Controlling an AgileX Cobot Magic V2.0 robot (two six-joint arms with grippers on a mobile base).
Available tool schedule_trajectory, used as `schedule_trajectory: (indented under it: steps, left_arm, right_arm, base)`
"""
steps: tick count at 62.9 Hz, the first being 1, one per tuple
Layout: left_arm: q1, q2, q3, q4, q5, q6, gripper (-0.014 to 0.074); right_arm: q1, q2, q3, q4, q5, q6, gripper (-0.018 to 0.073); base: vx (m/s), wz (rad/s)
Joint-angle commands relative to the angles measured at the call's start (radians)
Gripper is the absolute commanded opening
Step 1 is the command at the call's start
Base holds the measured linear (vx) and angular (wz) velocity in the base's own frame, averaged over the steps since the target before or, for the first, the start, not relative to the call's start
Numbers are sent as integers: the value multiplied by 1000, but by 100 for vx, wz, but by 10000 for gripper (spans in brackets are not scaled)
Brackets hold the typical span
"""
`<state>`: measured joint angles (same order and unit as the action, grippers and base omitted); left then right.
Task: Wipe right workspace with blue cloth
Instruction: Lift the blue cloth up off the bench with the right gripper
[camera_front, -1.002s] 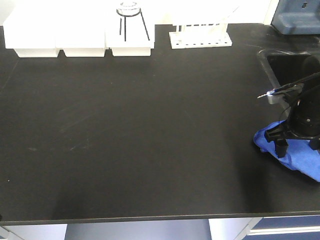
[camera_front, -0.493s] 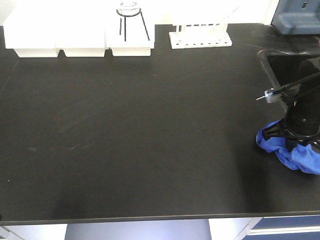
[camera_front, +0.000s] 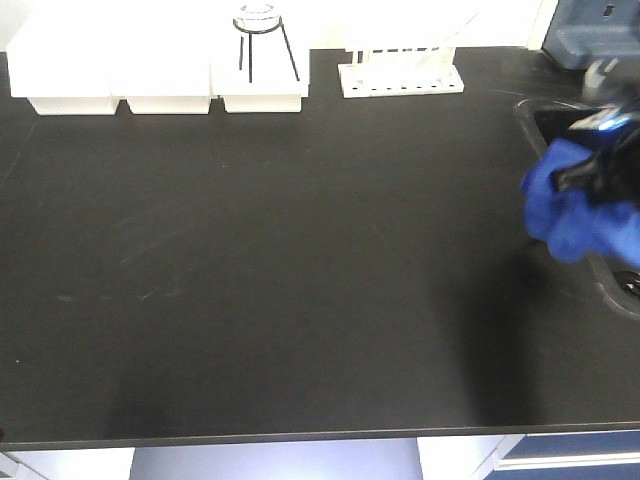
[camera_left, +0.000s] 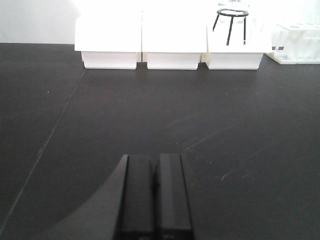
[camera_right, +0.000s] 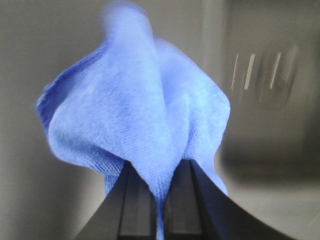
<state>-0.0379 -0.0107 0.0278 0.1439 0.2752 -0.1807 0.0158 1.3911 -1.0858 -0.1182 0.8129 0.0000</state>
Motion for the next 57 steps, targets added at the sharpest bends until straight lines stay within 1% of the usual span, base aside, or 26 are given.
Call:
schedule_trajectory:
  steps: [1, 13, 22, 25, 28, 34, 45, 51, 57]
  left_arm:
    - [-4, -15, 30, 1, -83, -8, -6]
    - [-4, -15, 30, 1, -83, -8, -6]
    - [-4, -15, 30, 1, -83, -8, -6]
    - [-4, -15, 30, 1, -83, -8, -6]
    - [-4, -15, 30, 1, -83, -8, -6]
    - [-4, -15, 30, 1, -83, -8, -6]
    - [-4, -15, 30, 1, -83, -8, -6]
    - [-4, -15, 30, 1, -83, -8, -6]
    - [-4, -15, 30, 1, -83, -8, -6]
  right_arm:
    - [-2, -135, -27, 14, -77, -34, -8]
    - [-2, -324, -27, 32, -130, -78, -4]
    - [-2, -450, -23, 90, -154, -130, -4]
    - [-2, -492, 5, 118, -193, -149, -4]
    - [-2, -532, 49, 137, -241, -166, -4]
    - [-2, -634, 207, 176, -362, -169, -4]
    - [-2, -797, 455, 179, -561, -172, -4]
    - [-2, -850, 544, 179, -659, -171, -4]
    - [-2, -864, 601, 179, -725, -171, -4]
  base:
    - [0, 0]
    - [0, 0]
    - [0, 0]
    - [0, 0]
    - [0, 0]
    - [0, 0]
    - [0, 0]
    - [0, 0]
    - [0, 0]
